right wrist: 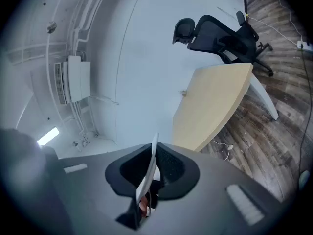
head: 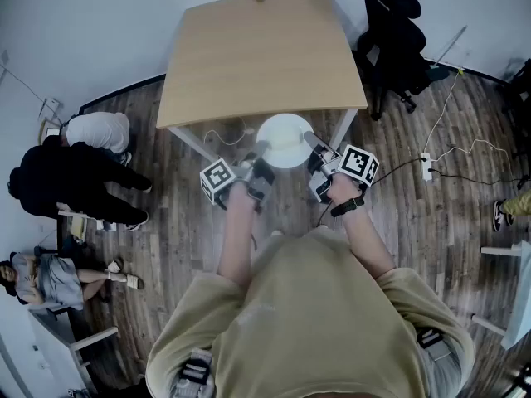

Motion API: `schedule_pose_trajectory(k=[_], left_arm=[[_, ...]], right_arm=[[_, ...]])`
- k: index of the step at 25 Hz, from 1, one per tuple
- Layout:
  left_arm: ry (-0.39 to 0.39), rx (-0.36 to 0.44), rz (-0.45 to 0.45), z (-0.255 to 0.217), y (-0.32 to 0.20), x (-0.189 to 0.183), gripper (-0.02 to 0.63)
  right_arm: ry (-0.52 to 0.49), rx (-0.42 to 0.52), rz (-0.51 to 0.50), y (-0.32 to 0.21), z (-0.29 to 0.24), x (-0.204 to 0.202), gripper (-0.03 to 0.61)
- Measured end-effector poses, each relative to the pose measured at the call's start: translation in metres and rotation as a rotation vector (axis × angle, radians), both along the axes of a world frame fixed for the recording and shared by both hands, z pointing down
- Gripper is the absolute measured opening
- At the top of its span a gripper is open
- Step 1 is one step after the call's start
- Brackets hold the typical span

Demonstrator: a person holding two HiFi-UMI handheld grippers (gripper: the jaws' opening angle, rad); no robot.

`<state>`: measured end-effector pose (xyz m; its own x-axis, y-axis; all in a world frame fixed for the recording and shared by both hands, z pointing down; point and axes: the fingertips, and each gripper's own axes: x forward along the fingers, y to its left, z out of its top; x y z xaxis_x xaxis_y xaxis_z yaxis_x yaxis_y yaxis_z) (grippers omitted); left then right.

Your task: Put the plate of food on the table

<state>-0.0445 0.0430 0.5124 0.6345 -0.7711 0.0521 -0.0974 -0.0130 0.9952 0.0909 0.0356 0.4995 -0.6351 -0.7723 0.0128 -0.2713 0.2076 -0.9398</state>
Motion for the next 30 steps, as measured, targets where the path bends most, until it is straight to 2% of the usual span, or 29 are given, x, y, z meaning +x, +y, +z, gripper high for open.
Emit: schedule_pose_trajectory(k=[5,10,15,21,27,30], left_arm=[[0.003,0.000,0.000,-0.002,0.003,-0.008,0.025],[0.010,0.009,0.005,0.000,0.012,-0.072,0.027],[0.018,0.003,0.010,0.011,0.017,-0.101,0.027],[0.052,-0.016,0.025,0.021,0.022,-0.102,0.028],[0.034,-0.008,0.009,0.020,0.017,-0.103,0.028],[0.030,-0.013,-0.013,0.025,0.012,-0.110,0.028]], right_arm=[[-0.002,0.009,0.003,0.002,0.002,-0.009,0.035],[0.011,0.006,0.013,0.009,0.006,-0.072,0.035],[-0.011,0.011,0.030,0.017,0.016,-0.099,0.034],[0.004,-0.003,0.047,0.019,0.022,-0.102,0.042],[0.020,0.024,0.033,0.010,0.024,-0.103,0.049],[0.013,0.005,0.017,0.003,0.031,-0.110,0.049]])
